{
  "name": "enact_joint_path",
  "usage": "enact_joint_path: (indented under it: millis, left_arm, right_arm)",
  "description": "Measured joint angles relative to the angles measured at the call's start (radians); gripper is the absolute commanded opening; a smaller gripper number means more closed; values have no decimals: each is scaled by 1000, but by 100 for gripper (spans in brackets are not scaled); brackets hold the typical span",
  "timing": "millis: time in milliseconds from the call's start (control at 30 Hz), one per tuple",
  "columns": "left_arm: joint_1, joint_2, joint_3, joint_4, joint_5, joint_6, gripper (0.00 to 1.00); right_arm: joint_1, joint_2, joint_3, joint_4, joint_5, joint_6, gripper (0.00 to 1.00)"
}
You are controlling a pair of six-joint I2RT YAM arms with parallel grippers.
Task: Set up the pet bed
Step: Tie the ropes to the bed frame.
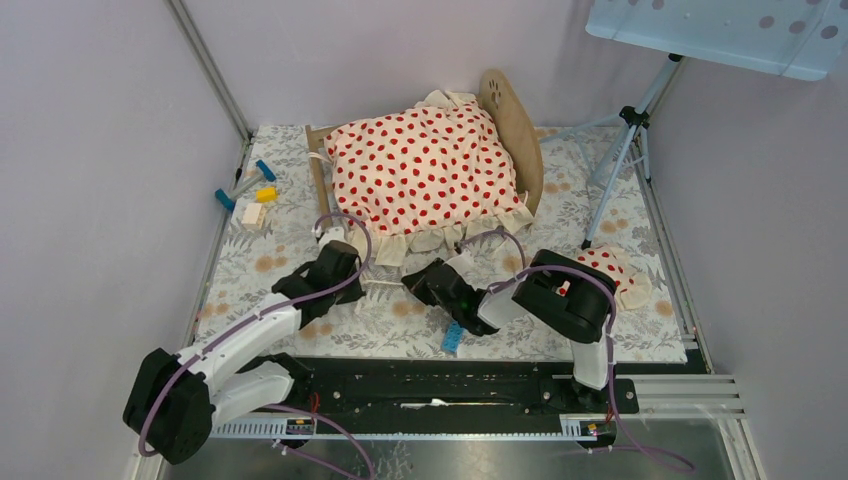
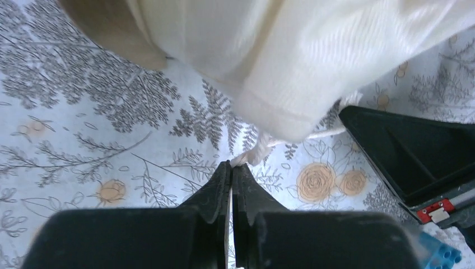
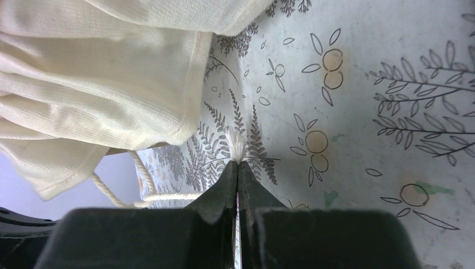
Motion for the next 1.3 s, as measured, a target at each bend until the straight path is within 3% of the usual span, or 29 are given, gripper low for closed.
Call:
enact_joint_path:
  millis: [267,733,1300]
  left_arm:
    - [72,11,61,-63,-61,39,0]
    - [243,46,177,-92,-45,149,0]
    - [499,60,183,-109,140,171,0]
  right_arm:
    - [-15,-23,0,-47,43,-11,0]
    - [-79,-79,-28,-114,121,-35,0]
    - [-118,-123,-37,-121,119,-46,0]
